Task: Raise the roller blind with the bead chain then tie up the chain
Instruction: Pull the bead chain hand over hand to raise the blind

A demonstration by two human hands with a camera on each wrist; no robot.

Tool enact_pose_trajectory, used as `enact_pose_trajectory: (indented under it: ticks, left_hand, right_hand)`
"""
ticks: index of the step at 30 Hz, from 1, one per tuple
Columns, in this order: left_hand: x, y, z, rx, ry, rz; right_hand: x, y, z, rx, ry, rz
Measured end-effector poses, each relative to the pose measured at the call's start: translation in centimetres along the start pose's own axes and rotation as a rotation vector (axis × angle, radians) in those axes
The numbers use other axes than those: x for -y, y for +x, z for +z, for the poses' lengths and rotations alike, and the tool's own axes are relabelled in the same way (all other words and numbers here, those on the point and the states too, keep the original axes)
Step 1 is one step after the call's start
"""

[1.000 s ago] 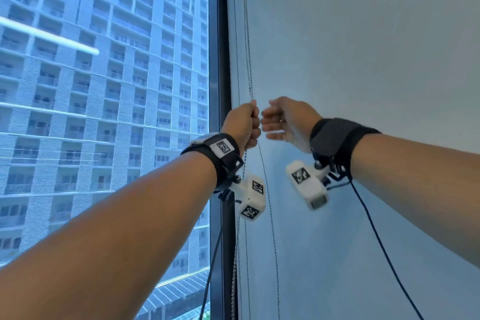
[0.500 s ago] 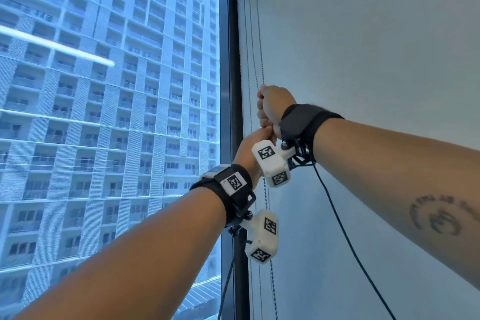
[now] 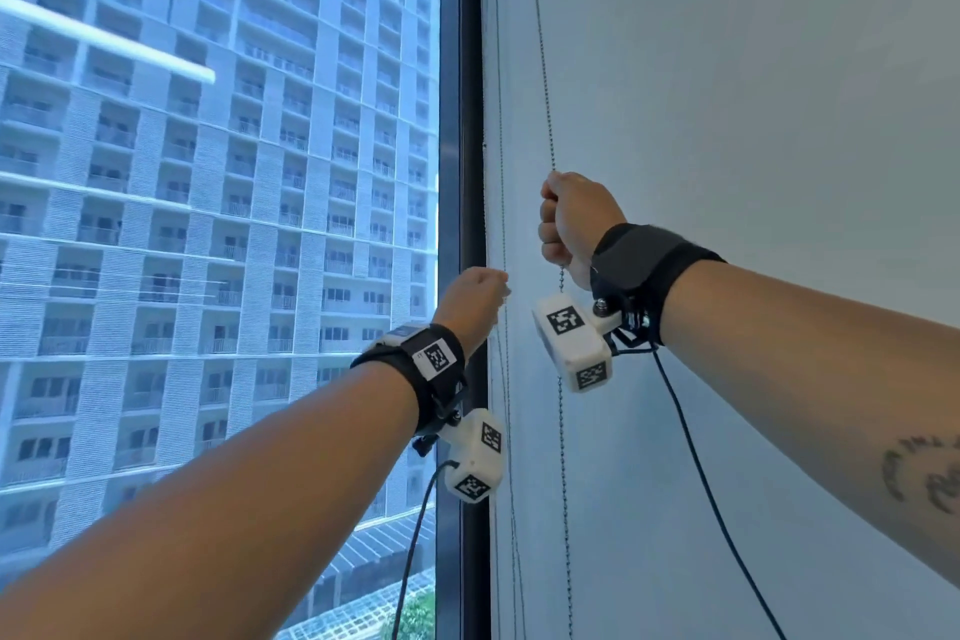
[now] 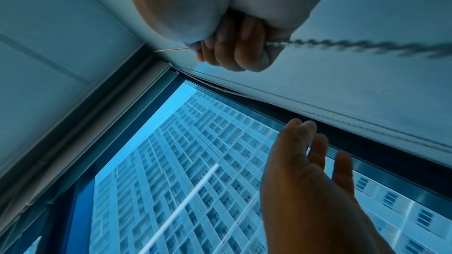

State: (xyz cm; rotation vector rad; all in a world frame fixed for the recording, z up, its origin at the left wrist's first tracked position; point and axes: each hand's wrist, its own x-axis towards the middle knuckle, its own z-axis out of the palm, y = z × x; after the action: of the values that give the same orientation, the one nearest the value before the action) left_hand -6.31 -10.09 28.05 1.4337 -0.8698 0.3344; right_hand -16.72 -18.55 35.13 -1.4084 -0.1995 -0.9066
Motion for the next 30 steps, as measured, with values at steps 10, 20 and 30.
enact_pose_trajectory:
  ticks: [10, 20, 30]
  left_hand:
    - [8.8, 0.2, 1.2, 0.046, 0.206, -0.116]
    - [13.0, -1.7, 2.3, 0.270, -0.186, -0.283]
    - [16.9, -5.9, 3.0, 0.280, -0.451, -0.387]
  right_hand:
    - [-9.3, -1.5, -1.9, 0.025, -0.109, 0.101]
    - [-17.5, -2.5, -2.0, -0.067, -0.606, 0.042]
    - [-22.2, -4.2, -0.5, -0.266, -0.585, 0.034]
